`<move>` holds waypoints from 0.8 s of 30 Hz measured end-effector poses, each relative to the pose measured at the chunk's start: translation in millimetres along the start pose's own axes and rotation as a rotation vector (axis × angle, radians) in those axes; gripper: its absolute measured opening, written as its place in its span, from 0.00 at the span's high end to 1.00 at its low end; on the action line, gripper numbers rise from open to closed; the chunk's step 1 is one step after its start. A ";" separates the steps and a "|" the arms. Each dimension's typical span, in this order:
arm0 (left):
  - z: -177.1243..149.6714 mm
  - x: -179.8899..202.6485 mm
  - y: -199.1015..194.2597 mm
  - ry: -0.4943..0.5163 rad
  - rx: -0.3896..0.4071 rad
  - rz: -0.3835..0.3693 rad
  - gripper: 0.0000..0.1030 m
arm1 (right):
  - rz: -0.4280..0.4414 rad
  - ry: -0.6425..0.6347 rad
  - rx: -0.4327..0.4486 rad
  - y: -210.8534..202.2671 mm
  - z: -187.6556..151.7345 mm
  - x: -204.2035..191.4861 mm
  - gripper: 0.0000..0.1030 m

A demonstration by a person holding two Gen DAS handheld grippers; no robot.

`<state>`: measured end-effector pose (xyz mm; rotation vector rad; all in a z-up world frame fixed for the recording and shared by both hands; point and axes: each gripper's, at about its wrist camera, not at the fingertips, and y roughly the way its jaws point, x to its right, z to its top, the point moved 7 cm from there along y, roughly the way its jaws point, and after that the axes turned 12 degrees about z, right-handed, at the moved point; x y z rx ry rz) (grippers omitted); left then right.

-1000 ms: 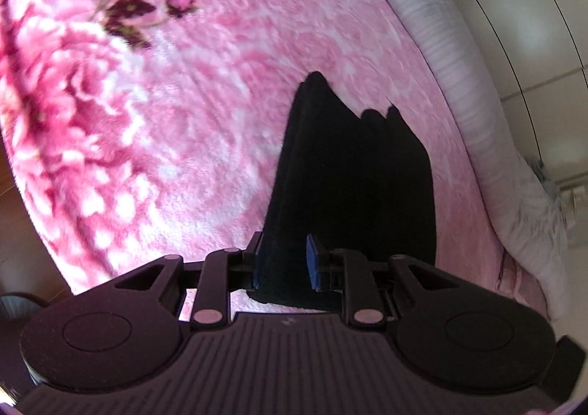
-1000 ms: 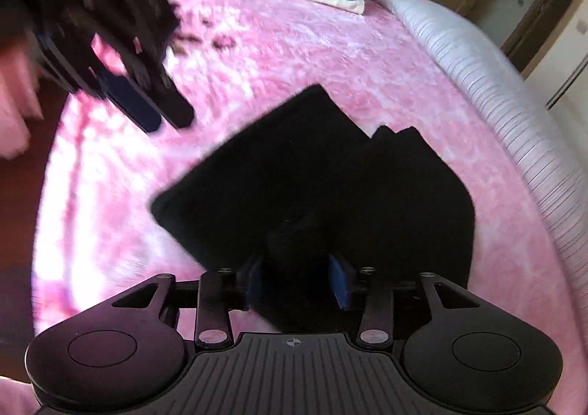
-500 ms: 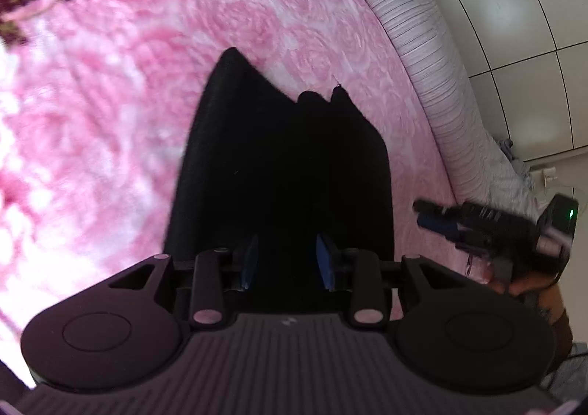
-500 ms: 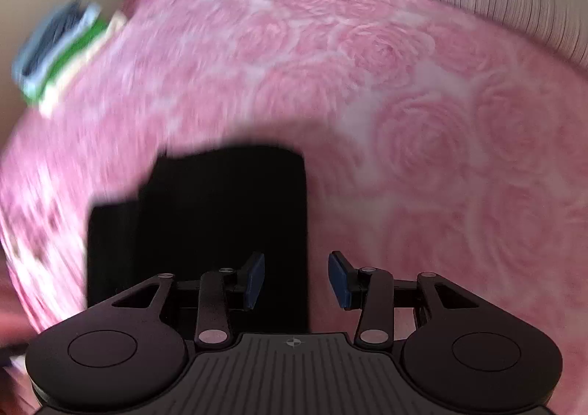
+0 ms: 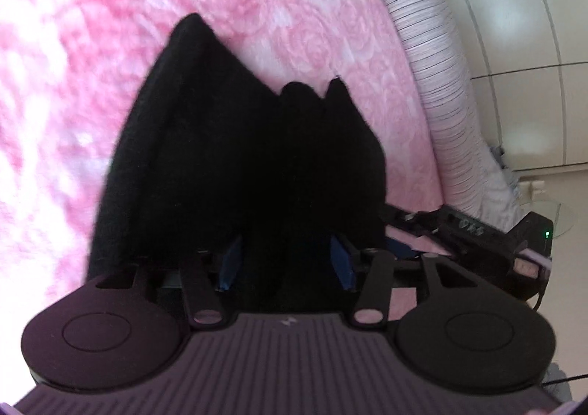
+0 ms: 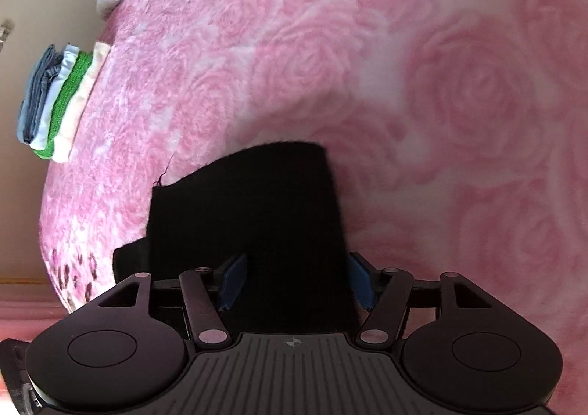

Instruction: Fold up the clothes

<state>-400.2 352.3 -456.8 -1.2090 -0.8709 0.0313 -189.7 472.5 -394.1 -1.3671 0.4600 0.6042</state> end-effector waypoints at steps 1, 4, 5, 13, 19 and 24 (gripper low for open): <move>0.3 2.7 1.6 0.007 0.004 -0.007 0.70 | -0.014 -0.024 -0.006 2.1 -1.2 -3.5 0.39; 1.1 11.4 -3.6 0.070 0.035 -0.004 0.85 | -0.058 -0.097 -0.025 8.2 -4.6 -14.0 0.39; 1.5 13.1 -9.9 0.084 0.052 -0.004 0.85 | -0.072 -0.121 -0.031 10.2 -5.7 -17.5 0.39; 10.1 -1.1 -73.4 0.124 0.176 0.048 0.87 | -0.069 -0.264 -0.095 26.5 -20.5 -68.4 0.39; 15.6 -44.3 -68.5 0.062 0.168 0.130 0.87 | -0.086 -0.361 -0.145 54.7 -41.9 -104.5 0.39; 16.1 -50.9 -64.4 0.070 0.165 0.121 0.87 | -0.151 -0.422 -0.138 64.9 -52.2 -109.2 0.39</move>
